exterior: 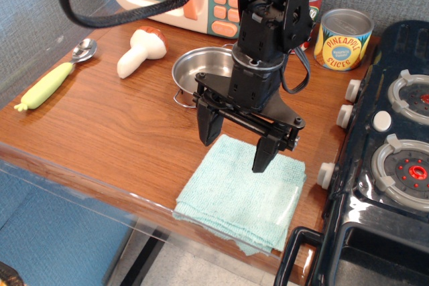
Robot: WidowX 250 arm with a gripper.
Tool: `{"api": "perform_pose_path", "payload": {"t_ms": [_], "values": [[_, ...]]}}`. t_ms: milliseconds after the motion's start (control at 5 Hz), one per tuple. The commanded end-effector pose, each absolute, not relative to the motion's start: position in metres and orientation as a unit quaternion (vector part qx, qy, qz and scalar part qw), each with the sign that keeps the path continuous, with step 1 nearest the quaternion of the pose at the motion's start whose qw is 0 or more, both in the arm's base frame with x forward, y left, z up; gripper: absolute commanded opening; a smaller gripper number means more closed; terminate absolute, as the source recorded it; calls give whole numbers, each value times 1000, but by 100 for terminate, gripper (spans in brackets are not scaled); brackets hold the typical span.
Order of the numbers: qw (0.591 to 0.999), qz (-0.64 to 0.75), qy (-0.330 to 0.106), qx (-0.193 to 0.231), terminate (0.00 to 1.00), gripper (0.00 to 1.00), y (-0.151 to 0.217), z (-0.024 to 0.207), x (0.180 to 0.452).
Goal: Place the mushroom into the pot.
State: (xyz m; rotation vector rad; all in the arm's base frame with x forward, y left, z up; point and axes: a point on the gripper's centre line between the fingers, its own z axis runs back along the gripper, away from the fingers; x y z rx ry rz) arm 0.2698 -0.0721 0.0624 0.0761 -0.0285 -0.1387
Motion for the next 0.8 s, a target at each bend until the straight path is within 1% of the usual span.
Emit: {"api": "perform_pose_path", "payload": {"t_ms": [0,200,400,600], "values": [[997,-69,-14,38,0,100,-72,62,270],[999,-12,-30,32,0,100,-22,75,307],[999,29,-27,32,0,100,31,76,332],[998,49,-20,32,0,100,81,73,346]]}}
